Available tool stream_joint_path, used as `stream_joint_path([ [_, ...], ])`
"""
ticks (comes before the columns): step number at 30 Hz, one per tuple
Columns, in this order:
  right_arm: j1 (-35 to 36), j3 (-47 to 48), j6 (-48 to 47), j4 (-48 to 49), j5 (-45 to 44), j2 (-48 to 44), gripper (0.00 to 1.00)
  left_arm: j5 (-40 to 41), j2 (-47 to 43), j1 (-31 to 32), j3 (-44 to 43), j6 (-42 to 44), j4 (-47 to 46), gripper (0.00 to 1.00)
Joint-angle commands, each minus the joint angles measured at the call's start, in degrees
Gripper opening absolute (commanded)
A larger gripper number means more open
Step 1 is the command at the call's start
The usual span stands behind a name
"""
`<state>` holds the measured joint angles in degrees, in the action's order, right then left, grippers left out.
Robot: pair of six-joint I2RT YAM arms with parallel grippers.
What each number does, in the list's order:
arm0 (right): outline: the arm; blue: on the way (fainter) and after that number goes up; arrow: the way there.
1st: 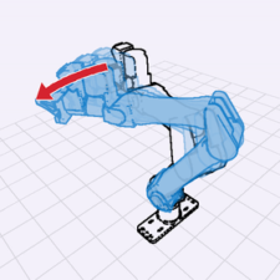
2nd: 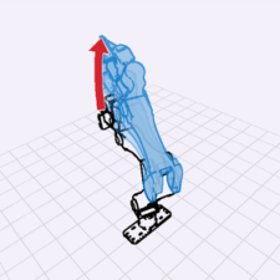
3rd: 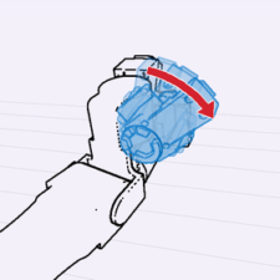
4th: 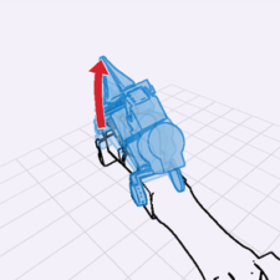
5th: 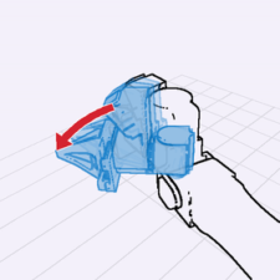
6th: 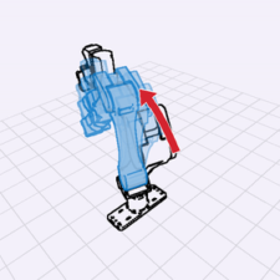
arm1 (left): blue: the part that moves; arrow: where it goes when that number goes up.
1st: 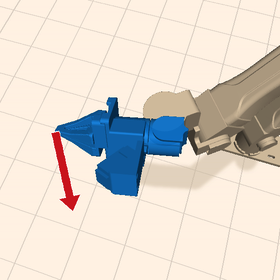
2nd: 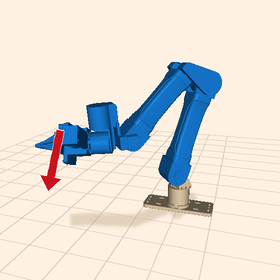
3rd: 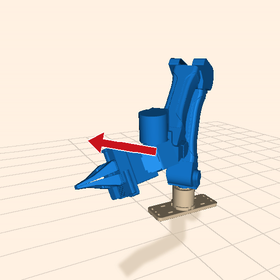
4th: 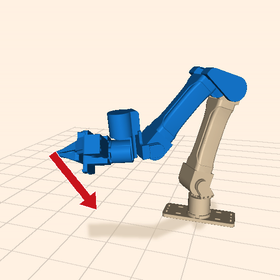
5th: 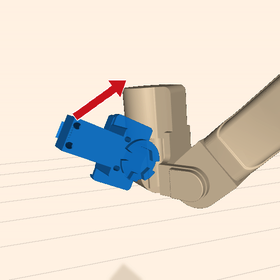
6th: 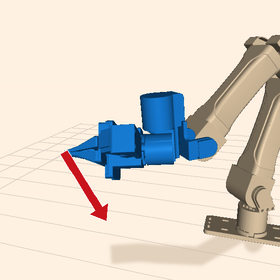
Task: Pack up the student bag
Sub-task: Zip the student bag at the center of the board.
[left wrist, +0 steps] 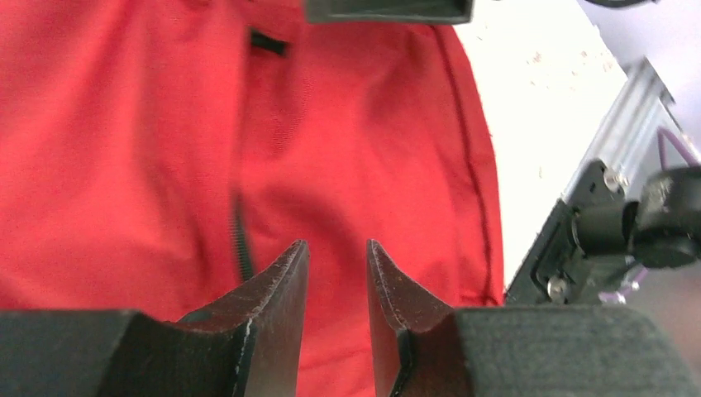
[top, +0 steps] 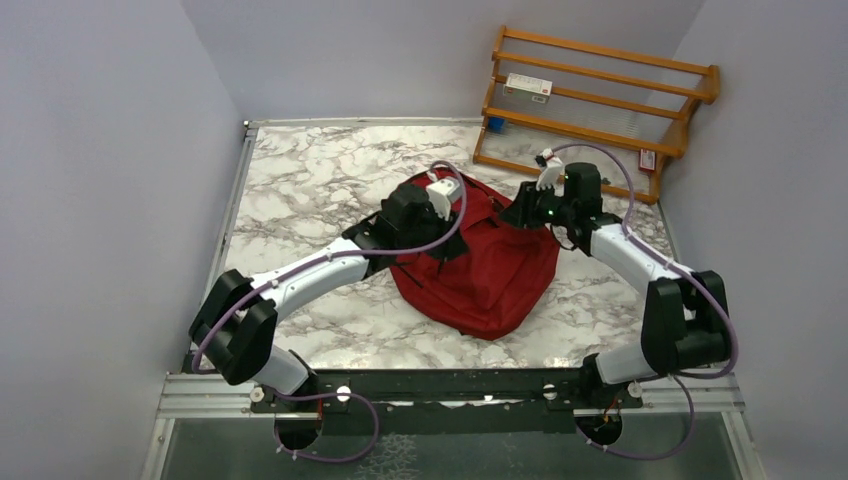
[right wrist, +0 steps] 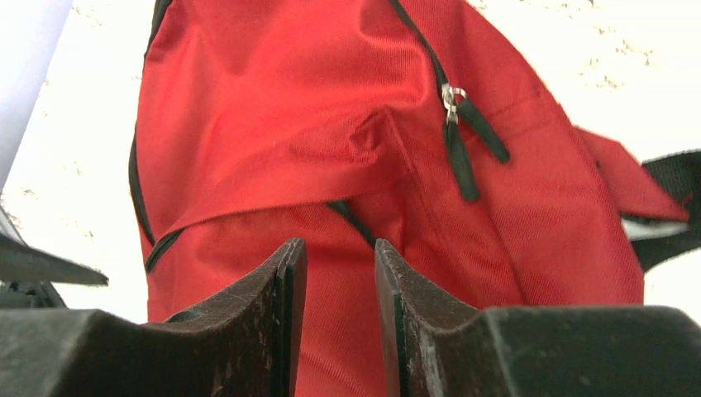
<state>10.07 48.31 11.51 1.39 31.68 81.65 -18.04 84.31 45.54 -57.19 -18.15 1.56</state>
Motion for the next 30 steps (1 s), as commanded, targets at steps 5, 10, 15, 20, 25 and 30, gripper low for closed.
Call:
stream_joint_path([
  [5, -0.09, 10.67, -10.9, -5.87, 8.69, 11.19, 0.41, -1.71, -3.1, -7.6, 0.72, -1.18, 1.87, 0.34],
  [10, 0.34, 11.43, -13.12, -8.19, 9.29, 14.31, 0.43, -1.82, -3.54, -8.42, 0.96, -1.1, 2.0, 0.34],
  [15, 0.88, 10.3, -12.77, -7.86, 9.59, 15.25, 0.44, -2.06, -2.96, -8.78, 0.85, -1.18, 1.79, 0.34],
  [20, 1.51, 9.51, -12.64, -7.19, 11.39, 15.78, 0.45, -2.0, -2.45, -9.06, 1.06, -1.33, 1.7, 0.34],
  [25, 2.18, 10.11, -12.63, -7.53, 10.69, 17.9, 0.44, -2.17, -2.22, -9.15, 1.42, -1.71, 1.34, 0.34],
  [30, 2.75, 9.94, -11.91, -7.12, 8.37, 17.32, 0.28, -1.78, -2.64, -9.47, 1.9, -1.71, 1.34, 0.34],
])
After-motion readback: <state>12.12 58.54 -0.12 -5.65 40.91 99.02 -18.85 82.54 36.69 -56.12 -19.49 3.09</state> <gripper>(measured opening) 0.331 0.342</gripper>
